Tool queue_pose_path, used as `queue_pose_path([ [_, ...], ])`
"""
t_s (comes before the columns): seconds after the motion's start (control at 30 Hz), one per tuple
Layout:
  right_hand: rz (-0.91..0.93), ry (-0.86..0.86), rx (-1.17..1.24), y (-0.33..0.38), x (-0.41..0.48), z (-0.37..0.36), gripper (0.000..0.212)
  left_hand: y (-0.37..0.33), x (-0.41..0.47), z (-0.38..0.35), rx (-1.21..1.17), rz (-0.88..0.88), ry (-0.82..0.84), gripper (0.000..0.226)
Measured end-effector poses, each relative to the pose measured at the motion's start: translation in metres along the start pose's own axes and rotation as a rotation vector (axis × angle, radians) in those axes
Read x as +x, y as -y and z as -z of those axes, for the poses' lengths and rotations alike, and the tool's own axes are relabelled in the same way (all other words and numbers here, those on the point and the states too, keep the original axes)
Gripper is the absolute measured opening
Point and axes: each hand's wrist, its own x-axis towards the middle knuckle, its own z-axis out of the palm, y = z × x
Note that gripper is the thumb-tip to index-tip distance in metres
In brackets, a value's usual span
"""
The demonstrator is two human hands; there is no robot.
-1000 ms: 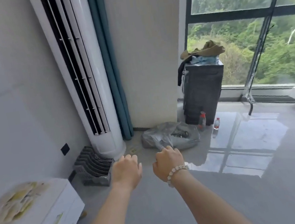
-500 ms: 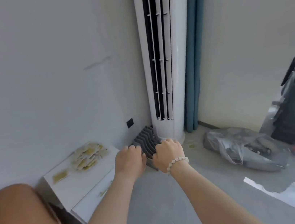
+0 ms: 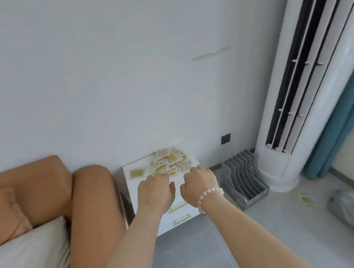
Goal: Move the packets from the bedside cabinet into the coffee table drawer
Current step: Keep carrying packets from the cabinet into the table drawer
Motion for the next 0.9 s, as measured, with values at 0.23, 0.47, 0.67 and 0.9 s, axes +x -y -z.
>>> queue_pose_path([
  [0.23,0.084,0.058,-0.040,0.037,0.081,-0.011,0.035,0.060,0.052,-0.022,-0.005,0.090,0.044,0.036],
  [0.47,0.095,0.074,-0.053,0.051,0.163,-0.018,0.033,0.105,0.120,-0.042,-0.047,0.137,0.029,0.032],
  [0.67,0.032,0.095,-0.048,0.051,0.210,-0.035,0.029,0.127,0.166,-0.069,-0.062,0.132,0.112,0.032],
  [0.9,-0.073,0.171,-0.071,0.016,0.250,-0.048,0.027,0.120,0.225,-0.083,-0.179,0.137,0.139,0.031],
])
